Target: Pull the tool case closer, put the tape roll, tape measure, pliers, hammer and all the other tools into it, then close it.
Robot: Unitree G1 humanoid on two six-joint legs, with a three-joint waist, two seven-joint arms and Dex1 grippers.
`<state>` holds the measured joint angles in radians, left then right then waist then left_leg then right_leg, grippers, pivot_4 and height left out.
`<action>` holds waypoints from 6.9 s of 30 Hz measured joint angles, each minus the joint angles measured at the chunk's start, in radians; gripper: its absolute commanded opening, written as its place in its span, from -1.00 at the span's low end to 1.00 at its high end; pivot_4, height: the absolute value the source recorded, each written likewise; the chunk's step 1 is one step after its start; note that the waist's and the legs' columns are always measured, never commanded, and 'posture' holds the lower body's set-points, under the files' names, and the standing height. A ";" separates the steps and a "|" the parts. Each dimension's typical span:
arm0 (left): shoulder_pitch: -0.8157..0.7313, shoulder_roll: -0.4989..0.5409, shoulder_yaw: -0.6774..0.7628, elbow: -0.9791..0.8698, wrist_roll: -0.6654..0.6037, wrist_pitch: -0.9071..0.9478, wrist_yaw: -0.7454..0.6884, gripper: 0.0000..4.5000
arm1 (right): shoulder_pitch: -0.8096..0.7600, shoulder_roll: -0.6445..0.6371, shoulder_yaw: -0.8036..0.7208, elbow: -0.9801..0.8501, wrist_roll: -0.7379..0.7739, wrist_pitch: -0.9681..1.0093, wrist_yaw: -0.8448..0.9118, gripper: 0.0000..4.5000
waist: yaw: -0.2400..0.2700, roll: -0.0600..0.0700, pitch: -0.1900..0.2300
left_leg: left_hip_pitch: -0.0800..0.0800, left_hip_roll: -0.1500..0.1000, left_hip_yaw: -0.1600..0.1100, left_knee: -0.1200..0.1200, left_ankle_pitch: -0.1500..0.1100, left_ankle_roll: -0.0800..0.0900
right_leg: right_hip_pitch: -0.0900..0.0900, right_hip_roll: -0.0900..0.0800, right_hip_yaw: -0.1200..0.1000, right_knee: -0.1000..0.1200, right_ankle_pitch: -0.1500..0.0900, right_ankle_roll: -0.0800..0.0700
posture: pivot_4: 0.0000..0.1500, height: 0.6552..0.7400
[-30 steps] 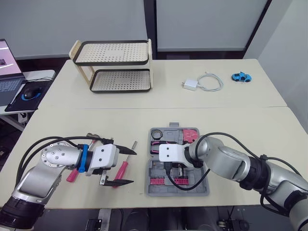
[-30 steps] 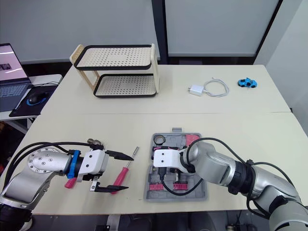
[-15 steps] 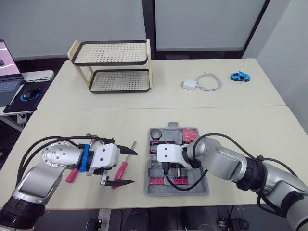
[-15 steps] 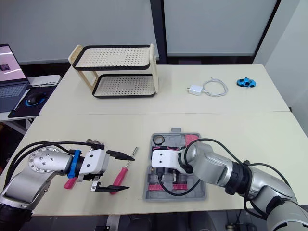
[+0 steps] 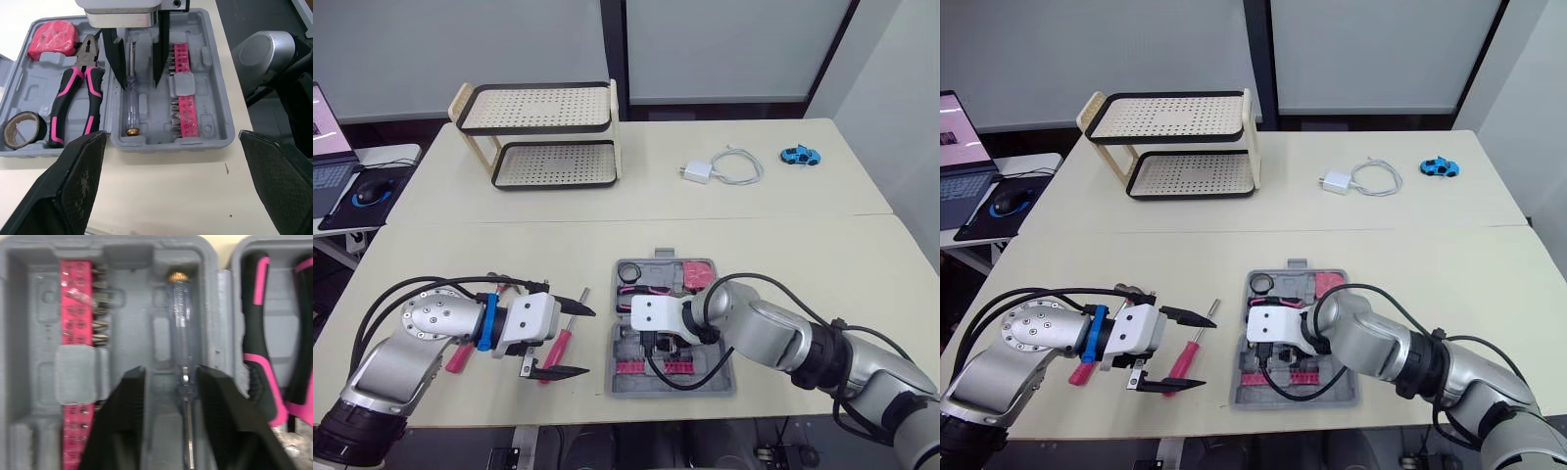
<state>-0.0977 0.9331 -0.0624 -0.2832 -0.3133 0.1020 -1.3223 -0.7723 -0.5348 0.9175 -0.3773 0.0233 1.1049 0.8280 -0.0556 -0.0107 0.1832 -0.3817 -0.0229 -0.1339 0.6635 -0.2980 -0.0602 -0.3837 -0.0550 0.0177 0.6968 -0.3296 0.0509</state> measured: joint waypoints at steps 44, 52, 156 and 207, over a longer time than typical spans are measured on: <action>-0.018 -0.017 0.000 -0.020 -0.039 0.041 0.003 1.00 | 0.272 -0.016 -0.212 0.134 -0.143 -0.484 0.042 -0.99 | 0.000 -0.001 -0.002 | 0.003 -0.001 0.000 0.001 0.000 0.000 | 0.004 0.001 -0.001 0.001 0.000 0.000 | 1.00 1.00; 0.014 -0.018 0.024 -0.015 -0.049 0.048 0.022 1.00 | 0.324 0.001 -0.309 0.069 -0.083 -0.508 0.062 -0.99 | -0.001 -0.001 -0.002 | 0.002 0.000 0.000 0.000 0.000 0.000 | 0.003 0.001 0.000 0.001 0.000 0.000 | 1.00 1.00; 0.237 -0.002 0.588 0.468 -0.101 0.409 0.343 1.00 | 0.321 -0.437 -0.893 -0.092 0.516 -0.537 0.354 1.00 | 0.030 -0.005 -0.003 | 0.012 0.003 0.003 -0.002 -0.001 0.001 | 0.014 -0.003 -0.001 -0.007 0.000 0.000 | 1.00 1.00; -0.151 -0.204 0.271 0.900 0.092 0.116 0.457 -0.51 | 0.312 -0.393 -0.858 -0.198 0.516 -0.431 0.242 1.00 | 0.024 -0.001 -0.008 | 0.008 -0.001 0.002 -0.001 0.000 0.001 | 0.011 -0.005 -0.002 -0.005 0.000 0.000 | 1.00 1.00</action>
<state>-0.2489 0.7290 0.2088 0.6165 -0.2214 0.2178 -0.8656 -0.4602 -0.9276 0.0593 -0.5749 0.5396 0.6741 1.0698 -0.0319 -0.0114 0.1754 -0.3732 -0.0235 -0.1320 0.6630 -0.2984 -0.0595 -0.3732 -0.0596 0.0155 0.6920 -0.3296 0.0507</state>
